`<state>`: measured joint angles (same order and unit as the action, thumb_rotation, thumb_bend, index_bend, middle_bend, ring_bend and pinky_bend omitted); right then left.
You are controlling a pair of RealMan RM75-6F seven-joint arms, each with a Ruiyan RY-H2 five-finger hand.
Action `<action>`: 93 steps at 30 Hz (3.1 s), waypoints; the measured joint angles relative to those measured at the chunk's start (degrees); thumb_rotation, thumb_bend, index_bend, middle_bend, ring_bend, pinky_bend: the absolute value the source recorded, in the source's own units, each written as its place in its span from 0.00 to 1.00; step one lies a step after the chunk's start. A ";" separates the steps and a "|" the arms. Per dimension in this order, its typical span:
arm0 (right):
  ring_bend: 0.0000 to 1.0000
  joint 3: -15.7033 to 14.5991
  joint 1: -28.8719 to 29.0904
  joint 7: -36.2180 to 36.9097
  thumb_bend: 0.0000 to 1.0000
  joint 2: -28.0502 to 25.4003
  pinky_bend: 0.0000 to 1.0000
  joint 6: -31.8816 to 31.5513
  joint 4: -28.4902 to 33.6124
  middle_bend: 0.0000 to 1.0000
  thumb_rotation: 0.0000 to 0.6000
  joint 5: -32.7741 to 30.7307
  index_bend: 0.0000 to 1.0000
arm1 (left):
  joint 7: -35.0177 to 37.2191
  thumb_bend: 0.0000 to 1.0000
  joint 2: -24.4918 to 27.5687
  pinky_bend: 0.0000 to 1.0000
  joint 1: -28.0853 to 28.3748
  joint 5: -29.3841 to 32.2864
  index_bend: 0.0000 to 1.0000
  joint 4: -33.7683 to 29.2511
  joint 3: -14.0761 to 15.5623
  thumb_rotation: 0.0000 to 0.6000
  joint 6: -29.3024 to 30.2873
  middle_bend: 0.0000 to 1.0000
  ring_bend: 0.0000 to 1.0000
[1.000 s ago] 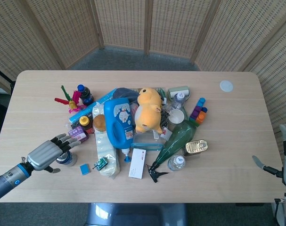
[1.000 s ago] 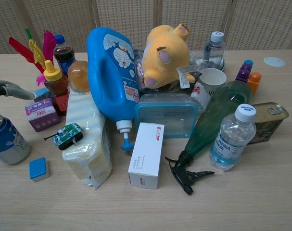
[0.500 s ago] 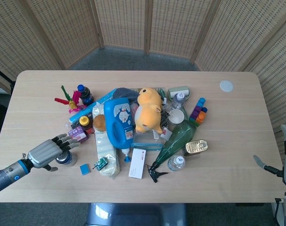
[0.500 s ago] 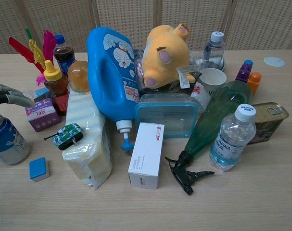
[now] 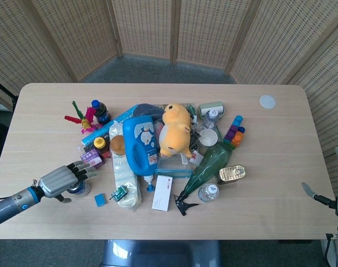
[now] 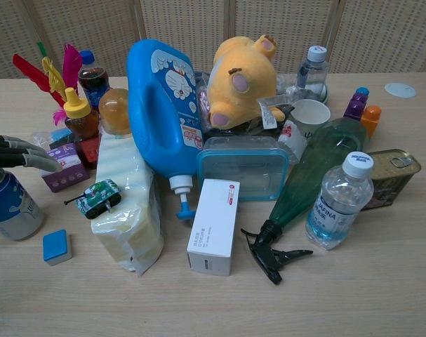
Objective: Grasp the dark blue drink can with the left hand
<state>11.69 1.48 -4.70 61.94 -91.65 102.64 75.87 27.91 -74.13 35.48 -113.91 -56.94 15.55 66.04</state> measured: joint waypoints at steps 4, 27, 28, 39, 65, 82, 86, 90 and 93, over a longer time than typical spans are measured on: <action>0.00 0.05 -0.06 0.34 0.00 -0.13 0.00 0.08 0.02 0.00 0.76 -0.07 0.00 | -0.13 0.00 -0.81 0.00 -0.52 1.13 0.00 1.12 0.34 1.00 0.33 0.00 0.00; 0.00 0.23 -0.16 1.53 0.00 -0.33 0.00 0.64 -0.18 0.00 0.75 -0.70 0.00 | -0.28 0.02 -7.31 0.19 -3.06 5.73 0.00 6.26 0.64 1.00 1.66 0.00 0.00; 0.00 0.25 -0.16 1.58 0.00 -0.34 0.00 0.65 -0.20 0.00 0.75 -0.72 0.00 | -0.39 0.04 -7.44 0.23 -3.11 5.81 0.02 6.40 0.58 1.00 1.84 0.00 0.02; 0.00 0.34 -0.28 2.20 0.00 -0.47 0.00 0.63 -0.19 0.00 0.76 -0.80 0.00 | -2.47 0.10 -9.67 0.60 -4.31 6.63 0.40 8.73 -0.48 1.00 5.49 0.36 0.40; 0.00 0.45 -0.46 2.76 0.00 -0.72 0.00 0.50 0.14 0.00 0.76 -0.75 0.00 | -4.40 0.14 -8.00 0.71 -4.57 7.84 0.60 6.14 -2.71 1.00 11.18 0.54 0.55; 0.00 0.44 -0.92 3.79 0.00 -1.45 0.00 0.08 0.90 0.00 0.75 -0.39 0.00 | -14.29 0.13 8.39 0.71 1.80 8.23 0.57 -16.31 -9.77 1.00 13.10 0.52 0.55; 0.00 0.40 -0.95 3.87 0.00 -1.54 0.00 0.13 0.96 0.00 0.76 -0.34 0.00 | -16.66 0.13 13.15 0.71 3.58 9.34 0.57 -20.71 -12.67 1.00 12.56 0.51 0.55; 0.00 0.35 -0.95 3.62 0.00 -1.49 0.00 0.08 1.00 0.00 0.76 -0.30 0.00 | -17.99 0.13 16.91 0.71 4.87 10.66 0.56 -24.10 -15.25 1.00 11.97 0.51 0.55; 0.00 0.28 -0.91 3.32 0.00 -1.40 0.00 0.15 1.01 0.00 0.76 -0.28 0.00 | -18.87 0.13 18.89 0.71 5.53 11.01 0.56 -25.99 -16.44 1.00 11.51 0.50 0.55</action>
<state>11.97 0.57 -1.38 60.54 -91.50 103.65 75.59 9.04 -55.23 41.01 -102.90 -82.93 -0.89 77.55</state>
